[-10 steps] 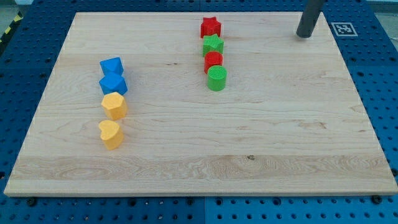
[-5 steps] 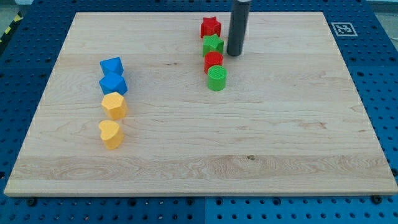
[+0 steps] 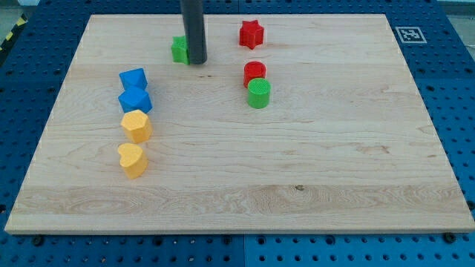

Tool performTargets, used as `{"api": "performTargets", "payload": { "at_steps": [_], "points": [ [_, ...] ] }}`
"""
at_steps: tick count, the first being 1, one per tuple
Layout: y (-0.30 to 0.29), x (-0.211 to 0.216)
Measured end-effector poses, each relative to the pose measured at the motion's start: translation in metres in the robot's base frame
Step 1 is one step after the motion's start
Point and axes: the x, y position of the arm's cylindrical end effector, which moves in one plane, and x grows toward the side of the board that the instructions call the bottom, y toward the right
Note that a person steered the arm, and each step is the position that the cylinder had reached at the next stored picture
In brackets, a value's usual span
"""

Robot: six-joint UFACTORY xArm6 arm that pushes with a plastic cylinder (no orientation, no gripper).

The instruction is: Separate the green star from the red blocks

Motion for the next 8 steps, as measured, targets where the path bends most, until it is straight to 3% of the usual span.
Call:
{"api": "performTargets", "payload": {
  "at_steps": [4,5,6,7,8],
  "points": [
    [-0.102,-0.047],
    [-0.094,-0.047],
    [-0.062,-0.014],
    [-0.016,-0.012],
    [-0.034,-0.033]
  ]
}}
